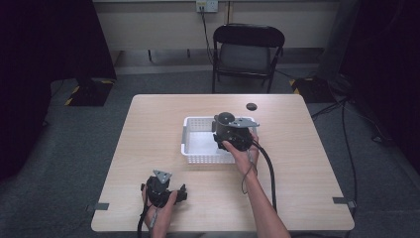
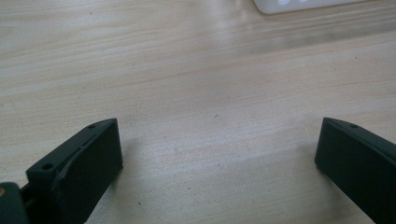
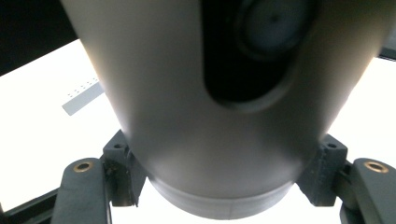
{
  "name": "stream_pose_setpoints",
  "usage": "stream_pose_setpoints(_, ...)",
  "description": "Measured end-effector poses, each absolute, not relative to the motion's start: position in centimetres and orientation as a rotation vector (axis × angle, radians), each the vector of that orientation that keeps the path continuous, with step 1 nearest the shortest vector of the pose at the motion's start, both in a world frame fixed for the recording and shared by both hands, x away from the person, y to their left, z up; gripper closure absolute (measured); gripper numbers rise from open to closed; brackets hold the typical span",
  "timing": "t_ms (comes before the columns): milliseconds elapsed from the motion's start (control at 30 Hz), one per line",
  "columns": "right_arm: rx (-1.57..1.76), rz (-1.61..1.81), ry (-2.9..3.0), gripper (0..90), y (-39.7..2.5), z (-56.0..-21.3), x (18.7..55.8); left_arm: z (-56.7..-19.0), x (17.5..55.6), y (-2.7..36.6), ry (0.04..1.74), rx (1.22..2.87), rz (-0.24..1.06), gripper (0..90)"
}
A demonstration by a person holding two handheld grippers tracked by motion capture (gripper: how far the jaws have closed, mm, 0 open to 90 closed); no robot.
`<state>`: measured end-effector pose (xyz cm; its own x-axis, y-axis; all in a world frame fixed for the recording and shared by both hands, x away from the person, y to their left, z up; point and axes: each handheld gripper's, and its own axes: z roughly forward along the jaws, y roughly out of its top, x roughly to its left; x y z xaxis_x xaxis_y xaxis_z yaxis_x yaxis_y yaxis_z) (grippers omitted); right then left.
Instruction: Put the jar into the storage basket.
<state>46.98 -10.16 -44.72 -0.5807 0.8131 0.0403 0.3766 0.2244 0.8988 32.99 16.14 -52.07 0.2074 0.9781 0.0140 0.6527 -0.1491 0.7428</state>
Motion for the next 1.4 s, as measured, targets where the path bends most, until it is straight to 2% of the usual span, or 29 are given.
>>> stream_pose_setpoints(233, 1.105, 1.316, 2.075, 28.7, -10.1, -44.6, 47.1, -52.1, 33.0, 16.1, 1.512, 1.878, 0.689, 0.2)
stream_pose_setpoints(600, 1.135, 1.276, 2.05, 4.4, -10.2, -44.6, 47.2, -52.1, 33.0, 16.1, 1.512, 1.878, 0.689, 0.2)
stream_pose_setpoints(867, 1.128, 1.28, 2.038, 1.5, -10.3, -44.3, 47.1, -52.1, 33.0, 16.1, 1.512, 1.878, 0.688, 0.2)
stream_pose_setpoints(1400, 1.138, 1.241, 1.984, 2.0, -10.9, -43.4, 45.8, -52.1, 33.0, 16.1, 1.512, 1.878, 0.688, 0.2)
